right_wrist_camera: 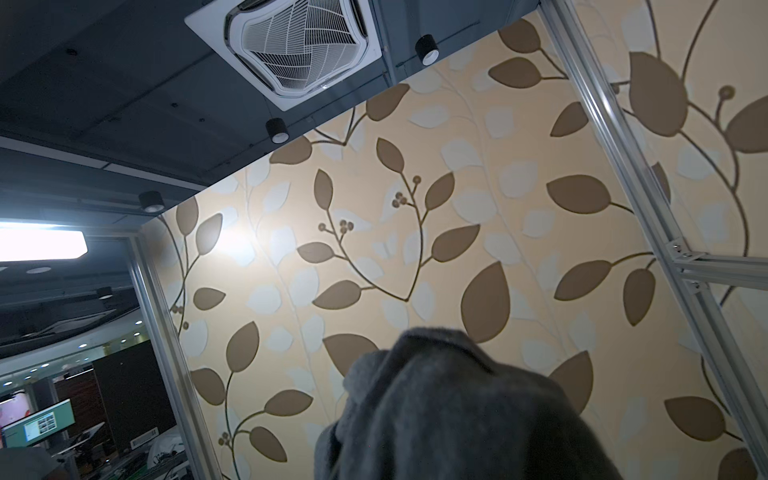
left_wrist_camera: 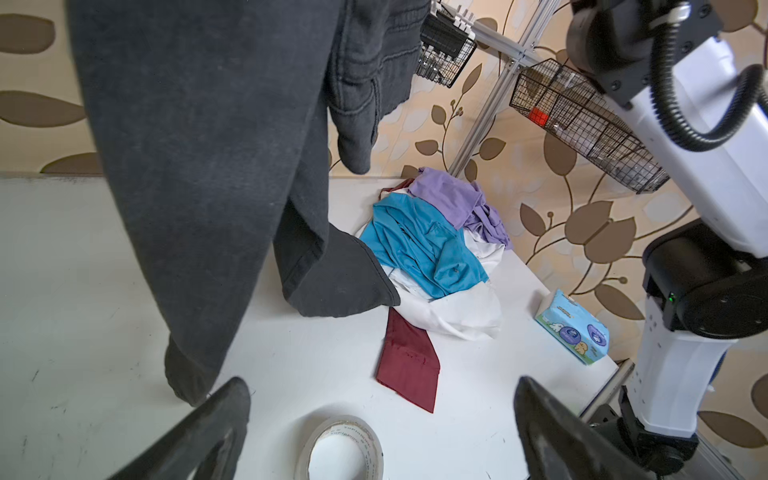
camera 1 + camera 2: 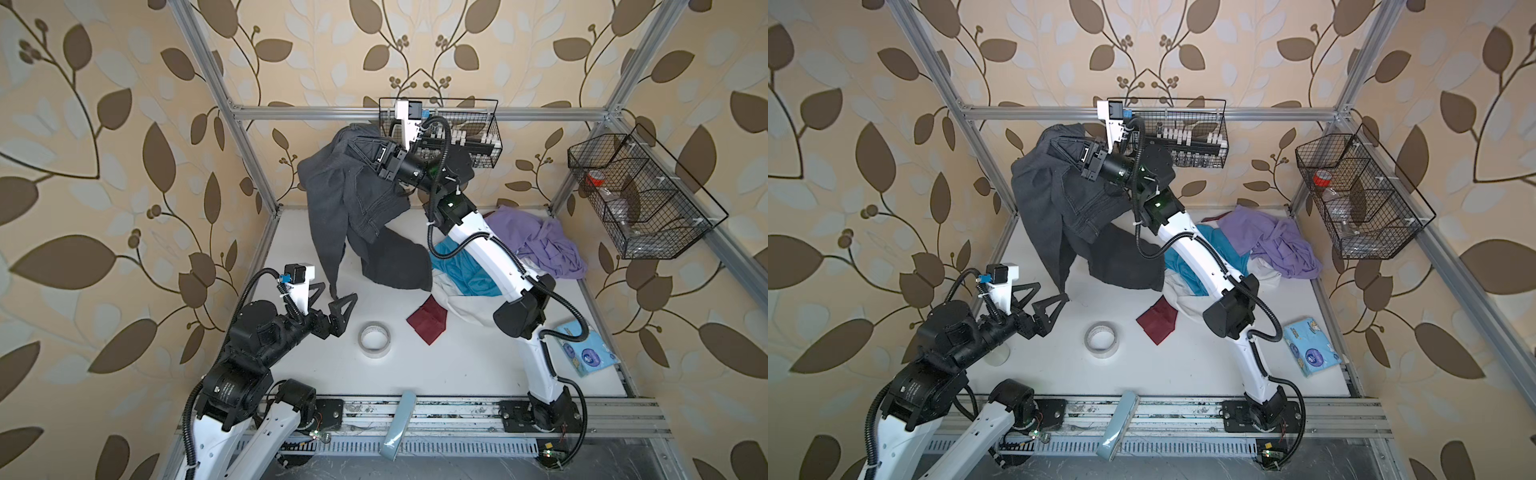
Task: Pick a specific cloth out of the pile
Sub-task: 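Swing the held trousers toward the left gripper and lower them onto the table, then lay the trousers flat on the table near the left gripper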
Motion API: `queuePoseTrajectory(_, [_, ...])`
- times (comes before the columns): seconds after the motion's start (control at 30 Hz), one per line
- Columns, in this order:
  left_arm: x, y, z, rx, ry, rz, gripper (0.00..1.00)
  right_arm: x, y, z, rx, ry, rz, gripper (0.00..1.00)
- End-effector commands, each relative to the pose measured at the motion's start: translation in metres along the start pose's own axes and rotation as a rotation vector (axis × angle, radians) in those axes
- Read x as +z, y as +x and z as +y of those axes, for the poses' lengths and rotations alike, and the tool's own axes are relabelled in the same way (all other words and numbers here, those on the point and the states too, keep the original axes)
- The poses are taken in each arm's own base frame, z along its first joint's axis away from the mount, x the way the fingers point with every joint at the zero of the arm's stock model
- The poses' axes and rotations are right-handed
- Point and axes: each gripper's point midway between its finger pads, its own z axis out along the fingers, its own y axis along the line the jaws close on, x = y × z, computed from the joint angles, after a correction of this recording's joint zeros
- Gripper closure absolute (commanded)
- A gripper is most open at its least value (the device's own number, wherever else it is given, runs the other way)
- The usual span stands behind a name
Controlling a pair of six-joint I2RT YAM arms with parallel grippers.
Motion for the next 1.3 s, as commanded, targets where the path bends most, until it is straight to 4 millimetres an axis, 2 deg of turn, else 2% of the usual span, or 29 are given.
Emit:
queuePoseTrajectory(0.0, [-0.005, -0.004, -0.001, 0.041, -0.005, -0.022, 0.01, -0.009, -0.05, 0.059, -0.13, -0.167, -0.175, 1.0])
queuePoseTrajectory(0.1, [-0.006, -0.004, 0.0, 0.05, -0.013, -0.026, 0.01, -0.007, -0.04, 0.062, -0.154, -0.192, -0.179, 1.0])
queuePoseTrajectory(0.13, [-0.005, -0.003, 0.002, 0.051, -0.02, -0.026, 0.01, -0.006, -0.037, 0.057, -0.165, -0.19, -0.18, 1.0])
queuePoseTrajectory(0.17, [-0.006, -0.003, 0.002, 0.054, -0.023, -0.028, 0.01, 0.001, -0.024, 0.061, -0.148, -0.206, -0.17, 1.0])
queuePoseTrajectory(0.2, [-0.005, -0.002, 0.004, 0.054, -0.028, -0.028, 0.01, 0.004, -0.016, 0.054, -0.135, -0.201, -0.16, 1.0])
queuePoseTrajectory(0.27, [-0.005, 0.0, 0.006, 0.057, -0.035, -0.024, 0.01, 0.005, 0.002, 0.035, -0.105, -0.177, -0.13, 1.0])
queuePoseTrajectory(0.4, [-0.005, 0.003, 0.008, 0.065, -0.047, -0.026, 0.01, -0.006, 0.048, -0.031, -0.037, -0.066, -0.03, 1.0])
queuePoseTrajectory(0.47, [-0.006, 0.003, 0.007, 0.066, -0.04, -0.027, 0.01, -0.024, 0.067, -0.07, -0.01, -0.009, 0.03, 1.0])
queuePoseTrajectory(0.53, [-0.006, 0.004, 0.006, 0.067, -0.032, -0.03, 0.01, -0.042, 0.097, -0.104, 0.033, 0.039, 0.102, 1.0])
queuePoseTrajectory(0.63, [-0.006, 0.004, 0.006, 0.068, -0.032, -0.034, 0.01, -0.069, 0.137, -0.139, 0.05, 0.11, 0.185, 1.0])
queuePoseTrajectory(0.7, [-0.007, 0.004, 0.006, 0.069, -0.033, -0.038, 0.01, -0.085, 0.159, -0.156, 0.06, 0.163, 0.235, 1.0])
queuePoseTrajectory(0.83, [-0.006, 0.004, 0.005, 0.07, -0.022, -0.038, 0.01, -0.119, 0.199, -0.178, 0.058, 0.281, 0.345, 1.0])
queuePoseTrajectory(0.9, [-0.006, 0.004, 0.004, 0.072, -0.021, -0.041, 0.01, -0.137, 0.215, -0.19, 0.041, 0.355, 0.405, 0.84])
queuePoseTrajectory(1.0, [-0.007, 0.004, 0.004, 0.072, -0.02, -0.04, 0.01, -0.163, 0.245, -0.203, 0.052, 0.457, 0.535, 0.83])
queuePoseTrajectory(1.1, [-0.006, 0.005, 0.004, 0.071, -0.014, -0.041, 0.01, -0.191, 0.278, -0.21, 0.087, 0.541, 0.678, 0.82])
queuePoseTrajectory(1.27, [-0.006, 0.005, 0.004, 0.07, -0.017, -0.041, 0.01, -0.238, 0.337, -0.208, 0.12, 0.661, 0.92, 0.75])
